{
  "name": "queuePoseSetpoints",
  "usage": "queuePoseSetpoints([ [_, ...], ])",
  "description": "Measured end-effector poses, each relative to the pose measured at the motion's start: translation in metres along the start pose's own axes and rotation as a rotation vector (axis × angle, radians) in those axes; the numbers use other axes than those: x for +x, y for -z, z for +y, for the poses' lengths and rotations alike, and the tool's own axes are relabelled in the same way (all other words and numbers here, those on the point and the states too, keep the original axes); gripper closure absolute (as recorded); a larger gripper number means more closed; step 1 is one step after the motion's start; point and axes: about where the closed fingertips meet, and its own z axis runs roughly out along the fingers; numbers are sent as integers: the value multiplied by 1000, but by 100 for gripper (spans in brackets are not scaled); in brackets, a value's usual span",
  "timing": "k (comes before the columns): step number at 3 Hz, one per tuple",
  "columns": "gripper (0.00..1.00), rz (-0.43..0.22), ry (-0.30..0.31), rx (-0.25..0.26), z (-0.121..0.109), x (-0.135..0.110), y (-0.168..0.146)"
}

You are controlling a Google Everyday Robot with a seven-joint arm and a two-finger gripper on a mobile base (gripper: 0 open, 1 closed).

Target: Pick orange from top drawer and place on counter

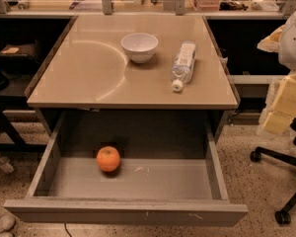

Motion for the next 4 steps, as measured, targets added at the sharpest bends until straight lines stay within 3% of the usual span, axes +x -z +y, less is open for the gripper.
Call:
queuePoseSetpoints([
  [2, 0, -113, 34, -144, 66, -40, -67],
  [3, 0, -118, 35, -141, 67, -41, -67],
  [4, 0, -177, 9, -147, 75, -55, -90],
])
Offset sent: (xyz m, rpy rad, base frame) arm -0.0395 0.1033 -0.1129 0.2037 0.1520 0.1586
